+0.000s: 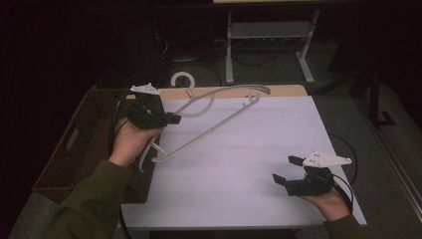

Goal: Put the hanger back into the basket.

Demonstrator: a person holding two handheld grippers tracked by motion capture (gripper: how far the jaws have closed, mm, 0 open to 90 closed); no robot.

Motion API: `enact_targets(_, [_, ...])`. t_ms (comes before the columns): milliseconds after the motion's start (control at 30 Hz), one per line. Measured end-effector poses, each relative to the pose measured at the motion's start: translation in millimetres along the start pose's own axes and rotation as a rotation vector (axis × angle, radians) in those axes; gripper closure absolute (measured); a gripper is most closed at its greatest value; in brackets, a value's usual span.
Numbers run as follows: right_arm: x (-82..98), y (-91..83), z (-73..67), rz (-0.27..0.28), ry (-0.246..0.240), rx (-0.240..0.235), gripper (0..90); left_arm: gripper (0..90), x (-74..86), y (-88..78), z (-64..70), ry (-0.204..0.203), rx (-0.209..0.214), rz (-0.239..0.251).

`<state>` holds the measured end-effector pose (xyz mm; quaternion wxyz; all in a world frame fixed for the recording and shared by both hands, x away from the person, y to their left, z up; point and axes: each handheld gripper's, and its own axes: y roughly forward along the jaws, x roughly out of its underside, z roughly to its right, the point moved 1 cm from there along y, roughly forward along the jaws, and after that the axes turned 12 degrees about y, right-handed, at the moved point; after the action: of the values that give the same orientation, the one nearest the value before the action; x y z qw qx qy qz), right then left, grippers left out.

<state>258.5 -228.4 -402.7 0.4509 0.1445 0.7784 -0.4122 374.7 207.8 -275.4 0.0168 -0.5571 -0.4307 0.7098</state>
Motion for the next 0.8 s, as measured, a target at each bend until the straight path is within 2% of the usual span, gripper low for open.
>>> enact_targets(400, [-0.3, 0.3, 0.7, 0.015, 0.005, 0.009, 15.5, 82.5, 15.6, -47.4, -32.0, -0.034, -0.096, -0.006])
enact_targets(800, [-0.1, 2.8, 0.5, 0.008, -0.001, 0.011, 15.5, 82.5, 50.3, -98.5, -68.4, -0.110, -0.205, 0.009])
